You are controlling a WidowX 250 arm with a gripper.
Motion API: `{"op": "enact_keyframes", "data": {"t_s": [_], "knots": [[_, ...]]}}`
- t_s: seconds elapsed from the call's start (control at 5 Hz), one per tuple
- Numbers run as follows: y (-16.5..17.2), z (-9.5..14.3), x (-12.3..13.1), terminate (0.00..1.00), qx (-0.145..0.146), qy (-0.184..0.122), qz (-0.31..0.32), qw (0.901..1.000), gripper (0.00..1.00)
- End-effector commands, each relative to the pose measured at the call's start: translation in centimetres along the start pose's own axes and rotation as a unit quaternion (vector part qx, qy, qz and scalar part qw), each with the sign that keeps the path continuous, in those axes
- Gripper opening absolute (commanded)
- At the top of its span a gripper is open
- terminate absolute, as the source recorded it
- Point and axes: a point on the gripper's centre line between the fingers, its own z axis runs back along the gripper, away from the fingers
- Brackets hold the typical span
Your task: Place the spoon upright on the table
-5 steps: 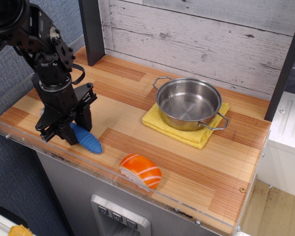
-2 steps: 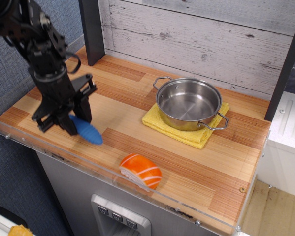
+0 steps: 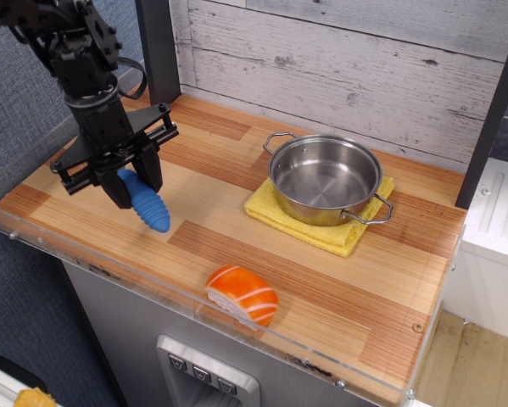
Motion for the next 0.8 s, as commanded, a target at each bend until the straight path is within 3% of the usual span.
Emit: {"op": "enact_keyframes", "data": {"t_s": [0.0,0.2,0.6], "knots": [[0.1,1.7,1.6,0.0,0.082,-0.005,-0.252,0.9642,0.0],[0.3,0.8,3.4,0.0,0.085,0.005,-0.372,0.9245,0.0],[-0.3,-0.7,6.3,0.0,0.058,-0.023,-0.568,0.8206,0.0]]}}
